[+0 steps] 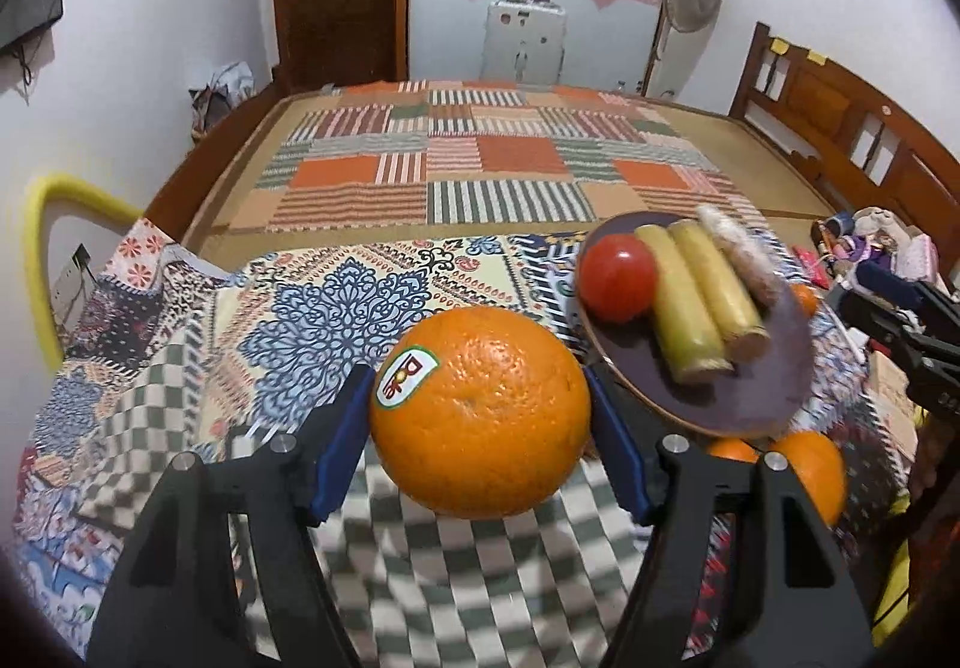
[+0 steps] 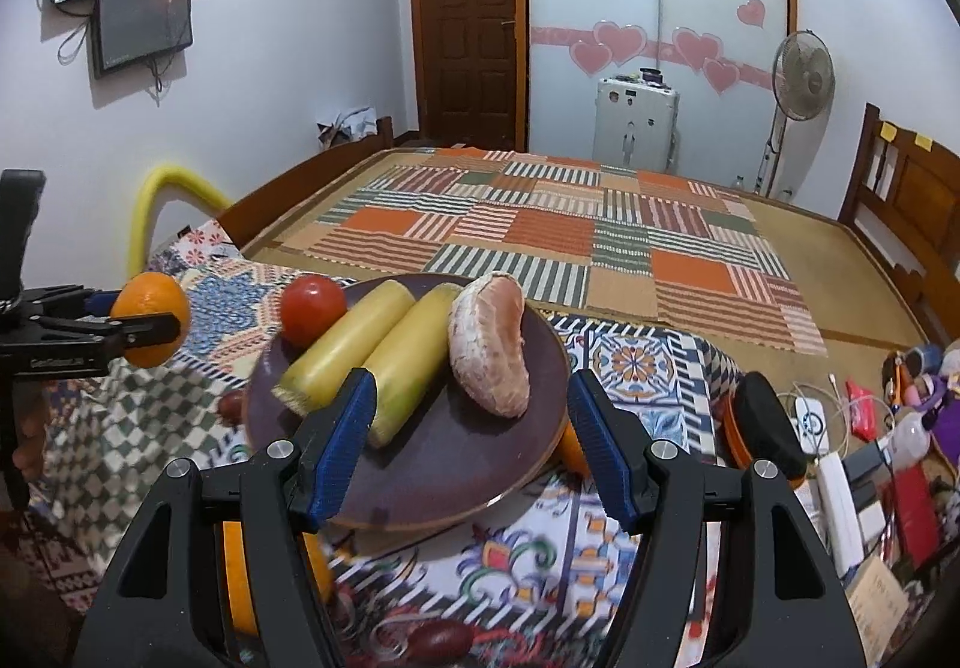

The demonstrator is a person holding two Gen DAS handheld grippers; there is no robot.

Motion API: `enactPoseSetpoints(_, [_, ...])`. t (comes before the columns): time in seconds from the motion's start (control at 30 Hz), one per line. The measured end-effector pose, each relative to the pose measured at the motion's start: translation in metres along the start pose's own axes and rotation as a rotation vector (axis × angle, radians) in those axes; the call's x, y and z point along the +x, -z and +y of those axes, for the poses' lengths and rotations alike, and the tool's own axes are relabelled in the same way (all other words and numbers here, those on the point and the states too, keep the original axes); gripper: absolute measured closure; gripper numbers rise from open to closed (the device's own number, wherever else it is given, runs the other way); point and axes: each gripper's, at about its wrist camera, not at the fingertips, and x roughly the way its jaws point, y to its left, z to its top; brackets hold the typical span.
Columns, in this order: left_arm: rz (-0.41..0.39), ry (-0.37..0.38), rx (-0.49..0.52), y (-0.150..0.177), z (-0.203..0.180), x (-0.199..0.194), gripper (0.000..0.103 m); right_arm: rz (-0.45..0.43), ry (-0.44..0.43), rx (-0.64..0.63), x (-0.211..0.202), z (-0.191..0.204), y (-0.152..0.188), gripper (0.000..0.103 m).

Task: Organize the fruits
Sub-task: 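Grasp a large orange with the left tool while the right grasps another orange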

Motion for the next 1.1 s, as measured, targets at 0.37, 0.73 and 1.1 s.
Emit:
enactPoseSetpoints(0.37, [-0.084,0.025,0.033,0.039,-0.014,-0.085,0.034,-0.029,-0.056,0.024,-0.045,0.032,0.024,0.030])
enactPoseSetpoints(0.73, [-0.073,0.022,0.058,0.076,-0.012,-0.103,0.034,0.099,-0.117,0.046,-0.002,0.054,0.057,0.030])
enactPoseSetpoints(1.1, [-0.036,0.034,0.069,0.084,-0.019,-0.085,0.034,0.153,-0.177,0.071,0.013,0.055,0.065,0.039])
